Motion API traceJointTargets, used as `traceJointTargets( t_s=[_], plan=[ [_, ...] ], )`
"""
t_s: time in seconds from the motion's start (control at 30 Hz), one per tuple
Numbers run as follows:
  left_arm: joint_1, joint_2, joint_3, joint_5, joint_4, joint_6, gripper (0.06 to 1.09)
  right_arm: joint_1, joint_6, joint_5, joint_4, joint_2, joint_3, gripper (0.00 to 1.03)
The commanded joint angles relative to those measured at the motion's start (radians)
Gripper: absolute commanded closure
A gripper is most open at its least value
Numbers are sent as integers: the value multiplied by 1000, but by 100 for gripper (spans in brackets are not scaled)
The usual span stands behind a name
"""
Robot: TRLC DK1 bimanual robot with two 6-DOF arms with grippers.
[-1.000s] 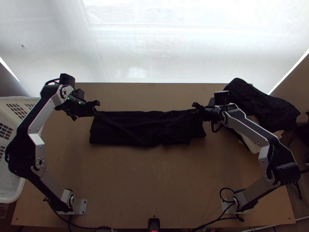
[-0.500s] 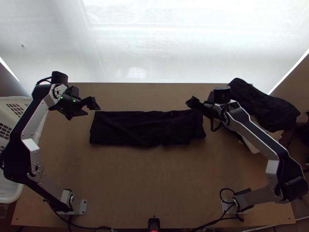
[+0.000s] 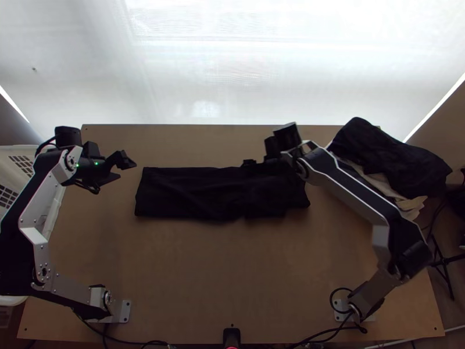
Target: Fold the t-shirt
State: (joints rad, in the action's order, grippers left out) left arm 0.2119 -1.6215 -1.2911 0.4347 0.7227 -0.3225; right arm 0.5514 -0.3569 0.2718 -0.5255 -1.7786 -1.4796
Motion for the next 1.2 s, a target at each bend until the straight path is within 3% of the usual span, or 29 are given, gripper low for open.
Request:
traceJointTargets(
  t_s=[0.0,0.13,0.57,0.97,1.17],
  plan=[
    [69,20,130,19,-117,14,10,102,52,15,-142,-199,-225,4],
    [70,8,145,21,-129,14,10,107,4,40,-298,-340,-392,4],
    [29,-80,185,101,-240,59,10,130,-4,49,-301,-522,-501,4],
    [17,-138,185,101,-43,303,11,113,-10,49,-304,-550,-539,4],
    [7,-118,181,118,-40,318,11,108,-11,49,-304,-559,-541,4]
  ],
)
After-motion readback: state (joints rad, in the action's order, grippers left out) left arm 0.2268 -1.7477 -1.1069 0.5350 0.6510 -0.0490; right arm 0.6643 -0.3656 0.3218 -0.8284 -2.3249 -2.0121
